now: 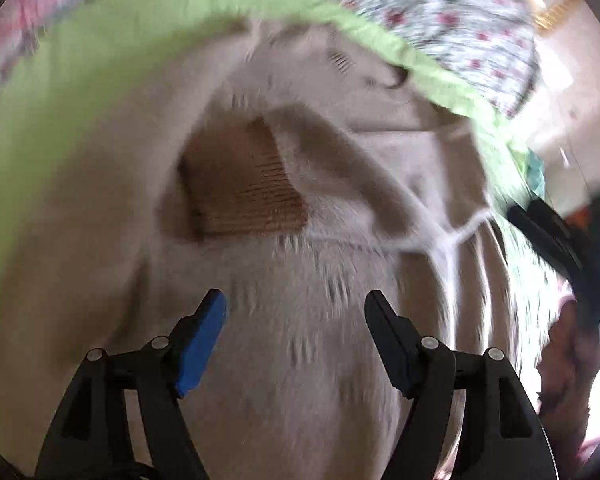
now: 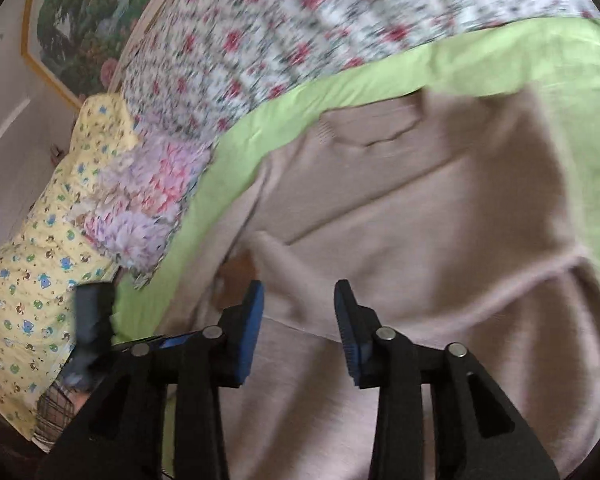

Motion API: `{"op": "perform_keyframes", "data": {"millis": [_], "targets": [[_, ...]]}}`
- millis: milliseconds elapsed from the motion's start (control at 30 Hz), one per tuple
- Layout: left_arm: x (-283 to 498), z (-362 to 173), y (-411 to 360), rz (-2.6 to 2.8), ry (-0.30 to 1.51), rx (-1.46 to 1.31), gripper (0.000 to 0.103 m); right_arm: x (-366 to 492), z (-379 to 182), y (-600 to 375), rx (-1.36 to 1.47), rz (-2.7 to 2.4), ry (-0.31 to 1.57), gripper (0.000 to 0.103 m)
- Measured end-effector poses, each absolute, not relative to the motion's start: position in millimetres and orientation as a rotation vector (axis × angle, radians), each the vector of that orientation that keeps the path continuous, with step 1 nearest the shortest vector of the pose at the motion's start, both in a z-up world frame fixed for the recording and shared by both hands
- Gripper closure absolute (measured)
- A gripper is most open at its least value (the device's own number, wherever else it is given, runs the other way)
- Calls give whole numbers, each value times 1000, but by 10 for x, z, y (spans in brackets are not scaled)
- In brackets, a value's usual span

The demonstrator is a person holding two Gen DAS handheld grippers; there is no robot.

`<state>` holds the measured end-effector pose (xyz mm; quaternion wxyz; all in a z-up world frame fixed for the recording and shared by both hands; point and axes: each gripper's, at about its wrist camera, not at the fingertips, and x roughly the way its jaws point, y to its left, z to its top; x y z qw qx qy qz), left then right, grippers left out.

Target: Fold small clothes

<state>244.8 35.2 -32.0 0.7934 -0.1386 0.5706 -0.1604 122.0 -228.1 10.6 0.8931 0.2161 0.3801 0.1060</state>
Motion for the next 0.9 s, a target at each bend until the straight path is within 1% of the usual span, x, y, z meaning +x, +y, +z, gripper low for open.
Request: {"op": "perform_keyframes", "data": {"millis": [67,133,200,233,267,300,333,367,433,500,567,633,733,767,867,900], "targets": [[2630,-447,350,-303,1231,-371,31,1089,103,-2435,452,186,776,62],[2775,-442,377,-258,1178,-440,30,1001,61,-2581,454,147,772,62],[2892,-487,430,-222,1142,-553,27,970,10,-2687,463,121,770,62],[2938,-515,450,-212,1127,-594,27,972,-34,-2754,476,102,772,62],[2968,-526,452,-196,1101,-622,30,973,-70,-2809,488,93,773,62],[2997,-521,445,-187,1083,-618,37,987,-107,-2851,503,84,774,62],[3008,-501,421,-180,1065,-595,76,978,-127,-2907,511,79,776,62],[3026,-472,389,-196,1069,-563,94,974,-143,-2957,516,72,775,62],[2986,-366,418,-218,1043,-571,96,961,-133,-2998,510,62,768,62],[2801,-128,503,-195,937,-516,96,923,-93,-3063,504,52,745,62],[2681,-120,661,-177,866,-514,96,904,-76,-3160,496,26,729,62],[2726,-298,713,-138,947,-482,96,938,-93,-3248,495,-4,725,62],[2592,-297,734,-191,902,-472,96,1060,-88,-3404,483,-68,733,61],[2561,-275,716,-205,887,-453,96,1120,-71,-3461,473,-88,733,59],[2586,-319,724,-206,906,-442,96,1388,-44,-3628,433,-154,742,47],[2596,-337,747,-203,911,-447,96,1519,-51,-3693,426,-179,751,46]]}}
